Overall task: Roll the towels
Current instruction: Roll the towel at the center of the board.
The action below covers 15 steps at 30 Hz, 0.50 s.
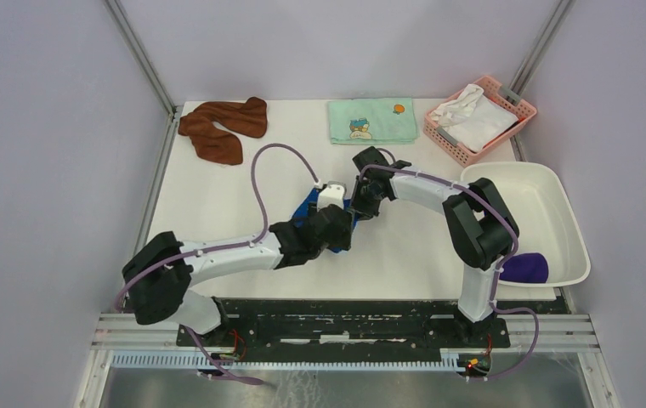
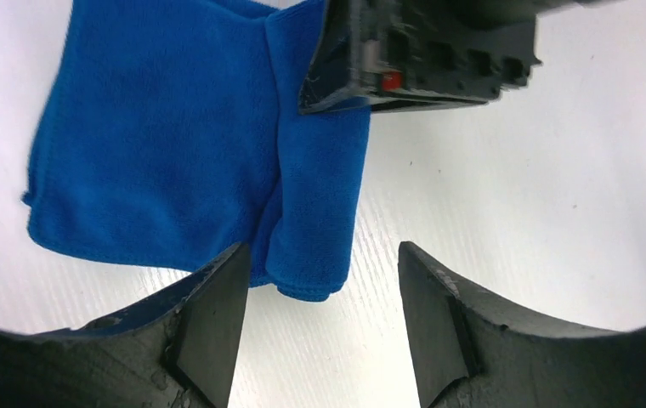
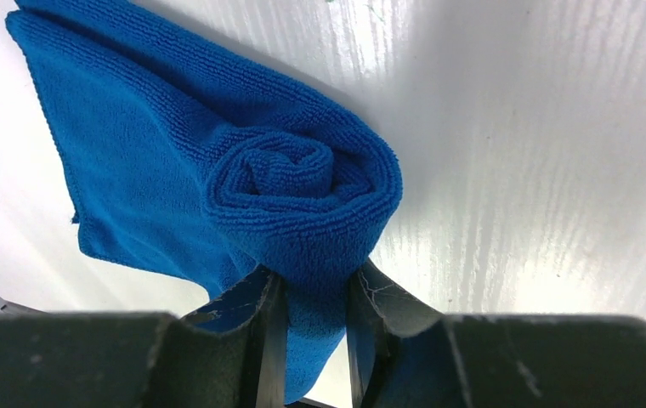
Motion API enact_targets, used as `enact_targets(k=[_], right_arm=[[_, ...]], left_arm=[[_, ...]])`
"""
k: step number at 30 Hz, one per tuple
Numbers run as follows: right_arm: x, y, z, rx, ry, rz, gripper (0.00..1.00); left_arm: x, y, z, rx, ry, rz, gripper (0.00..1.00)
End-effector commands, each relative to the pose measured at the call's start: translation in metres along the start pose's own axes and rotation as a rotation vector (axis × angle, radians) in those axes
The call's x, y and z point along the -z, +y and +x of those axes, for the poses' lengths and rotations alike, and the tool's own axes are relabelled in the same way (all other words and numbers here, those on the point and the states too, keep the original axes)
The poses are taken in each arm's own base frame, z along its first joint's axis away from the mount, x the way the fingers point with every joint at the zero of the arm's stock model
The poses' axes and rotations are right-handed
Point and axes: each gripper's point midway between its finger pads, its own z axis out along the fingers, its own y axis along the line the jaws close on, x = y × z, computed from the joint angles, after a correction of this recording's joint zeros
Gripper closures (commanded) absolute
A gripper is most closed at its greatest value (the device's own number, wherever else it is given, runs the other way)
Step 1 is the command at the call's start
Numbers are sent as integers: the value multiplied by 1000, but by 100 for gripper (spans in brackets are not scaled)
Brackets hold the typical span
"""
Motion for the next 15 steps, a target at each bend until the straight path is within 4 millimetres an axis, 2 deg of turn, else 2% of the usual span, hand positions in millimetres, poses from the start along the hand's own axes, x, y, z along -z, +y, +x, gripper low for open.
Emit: enact_targets(k=[1, 8, 15], right_arm=[[5, -19, 6, 3, 20, 112, 68], [5, -17, 9, 1, 47, 112, 67], [6, -17, 11, -1, 53, 110, 66]], left_arm=[[4, -1, -27, -244, -201, -217, 29], [-12, -36, -15, -511, -246, -290, 32], [-33, -40, -2, -607, -230, -337, 33]])
